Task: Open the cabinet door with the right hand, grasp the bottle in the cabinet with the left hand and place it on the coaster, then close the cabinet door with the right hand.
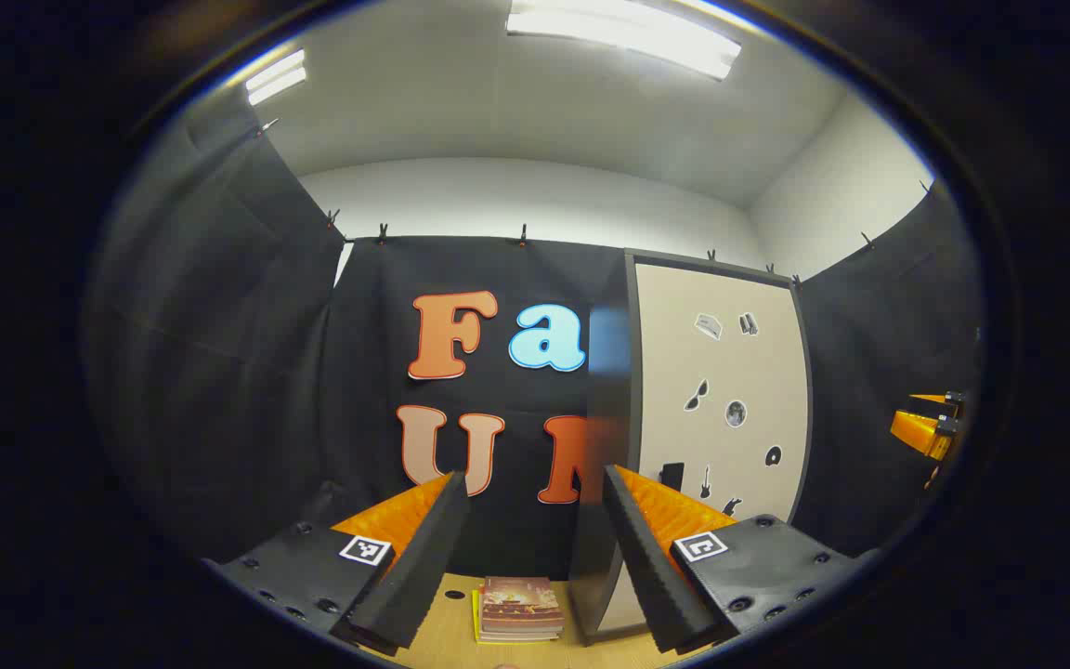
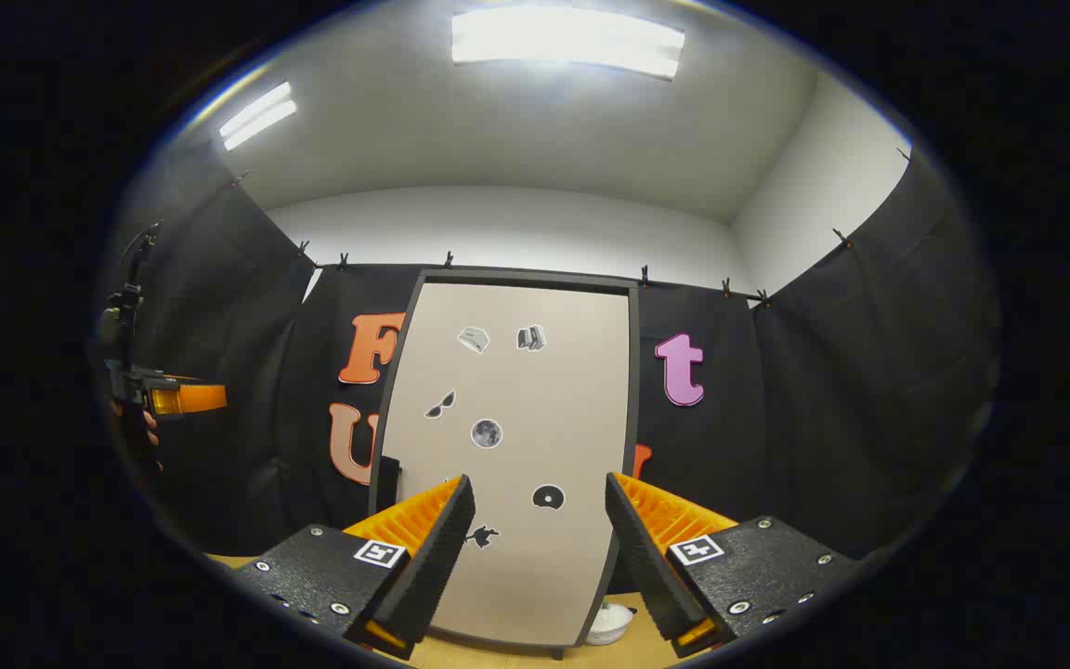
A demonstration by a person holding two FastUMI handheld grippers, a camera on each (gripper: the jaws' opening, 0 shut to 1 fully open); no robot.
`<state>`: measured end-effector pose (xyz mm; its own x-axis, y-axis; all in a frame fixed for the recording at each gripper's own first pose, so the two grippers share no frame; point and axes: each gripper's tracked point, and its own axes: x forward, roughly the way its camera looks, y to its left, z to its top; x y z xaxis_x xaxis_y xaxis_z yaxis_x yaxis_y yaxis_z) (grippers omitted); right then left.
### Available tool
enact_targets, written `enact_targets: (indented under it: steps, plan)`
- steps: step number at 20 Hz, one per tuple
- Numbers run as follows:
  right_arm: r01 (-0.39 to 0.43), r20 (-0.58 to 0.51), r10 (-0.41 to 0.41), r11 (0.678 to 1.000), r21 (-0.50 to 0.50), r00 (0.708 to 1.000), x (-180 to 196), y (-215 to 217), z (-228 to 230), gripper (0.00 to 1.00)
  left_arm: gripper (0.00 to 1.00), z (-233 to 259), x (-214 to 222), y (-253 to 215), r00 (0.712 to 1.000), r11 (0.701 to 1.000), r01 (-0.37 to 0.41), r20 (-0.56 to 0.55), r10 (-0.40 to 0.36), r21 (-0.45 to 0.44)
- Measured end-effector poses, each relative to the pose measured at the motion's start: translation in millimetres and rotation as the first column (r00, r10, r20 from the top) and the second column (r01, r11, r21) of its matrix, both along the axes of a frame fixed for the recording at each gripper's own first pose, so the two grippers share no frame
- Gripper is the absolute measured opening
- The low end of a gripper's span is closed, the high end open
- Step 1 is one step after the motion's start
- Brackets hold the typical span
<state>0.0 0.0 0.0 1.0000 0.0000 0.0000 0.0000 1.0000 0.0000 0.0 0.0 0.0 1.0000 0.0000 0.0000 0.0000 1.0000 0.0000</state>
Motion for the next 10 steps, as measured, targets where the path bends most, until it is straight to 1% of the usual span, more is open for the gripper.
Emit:
enact_targets:
  steps: [1, 2, 3, 4, 5, 6, 7, 8, 10]
  plan:
    - [0.003, 0.005, -0.003, 1.0, 0.0, 1.0, -1.2, -0.3, 1.3, 0.88, 0.95, 0.4, -1.1, 1.2, 1.0, 1.0, -0.004, -0.001, 0.004, 0.002]
    - [0.005, 0.008, -0.005, 1.0, 0.002, 1.0, -2.2, -1.0, 2.1, 0.88, 0.97, -0.1, -1.4, -0.9, 1.0, 1.0, 0.001, -0.006, -0.001, 0.009]
    - [0.002, 0.01, -0.002, 1.0, 0.005, 1.0, -3.1, -0.3, 2.9, 0.88, 0.97, -0.1, -2.1, -1.0, 1.0, 1.0, -0.001, -0.01, 0.001, 0.015]
    - [0.0, 0.01, 0.0, 1.0, 0.008, 1.0, -3.3, 0.1, 2.9, 0.9, 0.97, -0.7, -2.9, 0.8, 1.0, 1.0, -0.006, -0.014, 0.006, 0.026]
    - [-0.003, 0.008, 0.003, 1.0, 0.01, 1.0, -3.8, -0.2, 3.1, 0.88, 0.97, 1.1, -4.3, 1.7, 1.0, 0.999, -0.009, -0.012, 0.009, 0.033]
    - [-0.006, 0.007, 0.006, 1.0, 0.011, 1.0, -4.4, 0.2, 3.2, 0.88, 0.93, 2.0, -6.4, 1.8, 1.0, 0.999, -0.01, -0.013, 0.01, 0.041]
    - [-0.009, 0.006, 0.009, 1.0, 0.011, 1.0, -4.8, 0.7, 3.6, 0.88, 0.95, 3.7, -7.8, 4.6, 1.0, 0.999, -0.023, -0.01, 0.023, 0.048]
    - [-0.011, 0.008, 0.011, 1.0, 0.009, 1.0, -5.5, 2.1, 3.8, 0.88, 0.93, 5.4, -8.9, 6.6, 1.0, 0.998, -0.028, -0.006, 0.028, 0.054]
    - [-0.02, 0.01, 0.02, 1.0, 0.004, 1.0, -6.0, 5.2, 3.4, 0.88, 0.95, 6.6, -10.2, 5.0, 1.0, 0.998, -0.025, -0.004, 0.025, 0.051]
